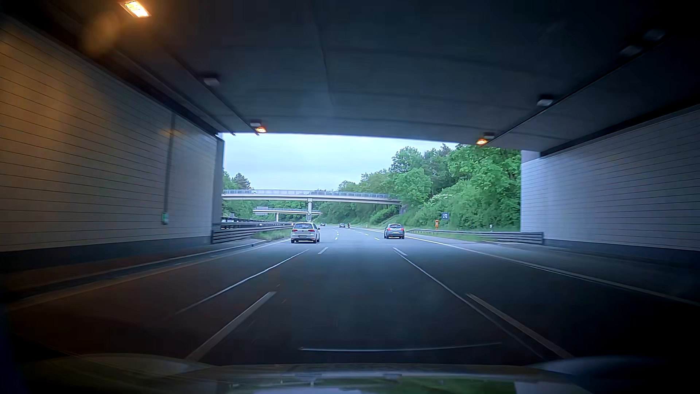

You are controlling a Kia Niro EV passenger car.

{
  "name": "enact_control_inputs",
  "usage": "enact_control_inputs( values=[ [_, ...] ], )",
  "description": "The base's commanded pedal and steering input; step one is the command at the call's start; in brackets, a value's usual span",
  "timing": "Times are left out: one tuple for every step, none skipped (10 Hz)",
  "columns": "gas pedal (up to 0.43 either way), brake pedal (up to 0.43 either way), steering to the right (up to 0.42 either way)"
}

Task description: Follow the waypoints while adhering to traffic rules and regulations

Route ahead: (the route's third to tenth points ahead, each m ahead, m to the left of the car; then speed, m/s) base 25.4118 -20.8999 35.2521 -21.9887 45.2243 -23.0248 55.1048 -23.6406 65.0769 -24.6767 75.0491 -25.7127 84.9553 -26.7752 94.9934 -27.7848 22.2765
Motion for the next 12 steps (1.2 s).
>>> enact_control_inputs(
  values=[
    [0.0,0.0,0.0],
    [0.0,0.0,0.0],
    [0.0,0.0,0.0],
    [0.0,0.0,0.0],
    [0.0,0.0,0.0],
    [0.047,0.0,-0.001],
    [0.13,0.0,-0.001],
    [0.138,0.0,-0.001],
    [0.138,0.0,-0.001],
    [0.138,0.0,-0.002],
    [0.13,0.0,-0.003],
    [0.13,0.0,-0.004]
  ],
)
